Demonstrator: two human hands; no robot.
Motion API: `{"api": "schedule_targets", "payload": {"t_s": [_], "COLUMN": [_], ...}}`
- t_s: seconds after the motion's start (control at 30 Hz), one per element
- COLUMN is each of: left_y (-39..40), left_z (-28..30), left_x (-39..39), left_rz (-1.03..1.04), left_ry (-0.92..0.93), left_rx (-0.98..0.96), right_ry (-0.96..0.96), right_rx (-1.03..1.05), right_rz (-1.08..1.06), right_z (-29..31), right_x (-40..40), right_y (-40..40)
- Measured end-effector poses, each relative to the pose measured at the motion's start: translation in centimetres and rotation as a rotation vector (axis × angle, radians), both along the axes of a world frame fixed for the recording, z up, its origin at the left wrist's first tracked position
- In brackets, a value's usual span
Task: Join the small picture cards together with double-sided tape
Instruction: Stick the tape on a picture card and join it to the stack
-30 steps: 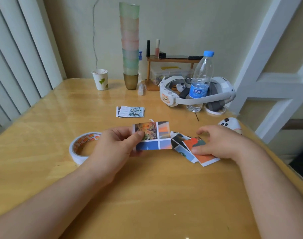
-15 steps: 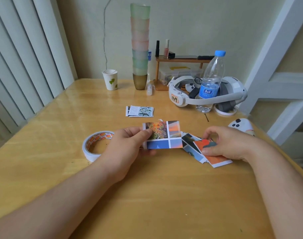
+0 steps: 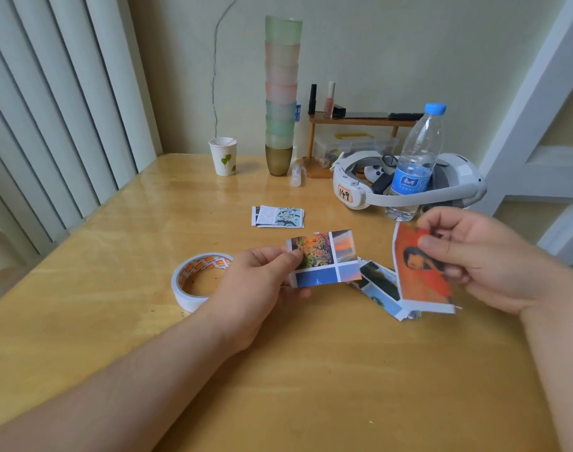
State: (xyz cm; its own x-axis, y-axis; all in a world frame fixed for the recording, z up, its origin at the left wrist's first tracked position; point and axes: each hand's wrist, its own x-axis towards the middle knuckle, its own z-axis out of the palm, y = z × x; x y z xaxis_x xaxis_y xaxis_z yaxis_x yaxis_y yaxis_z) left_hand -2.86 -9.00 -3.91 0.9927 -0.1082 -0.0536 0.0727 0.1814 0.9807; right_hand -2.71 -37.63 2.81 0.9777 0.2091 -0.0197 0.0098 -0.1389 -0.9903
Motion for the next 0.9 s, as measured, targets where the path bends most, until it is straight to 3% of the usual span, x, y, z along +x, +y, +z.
{"api": "schedule_targets", "payload": {"t_s": [0.13,0.43,0.6,0.9], "left_y": [-0.2,-0.2,0.0,-0.3], "left_z": [0.0,0.1,0.5,0.9], "left_x": [-0.2,-0.2,-0.3,-1.0], "left_rz": [0.005,0.009,0.011,-0.010], "left_ry": [-0.002,-0.025,-0.046,-0.097], "left_rx": [0.021,-0.083,-0.140,-0.102], "right_ry": [-0.004,0.041,0.144,0.098], "right_rx": [0.243,0.277,0.563,0.336], "right_rz": [0.042,-0.119,-0.288,-0.211], "right_z": [-0.3,-2.0,-1.7,-2.9], "right_x": [-0.7,-1.1,-0.4,-0.7], "right_y": [3.0,8.7,8.1,9.8]}}
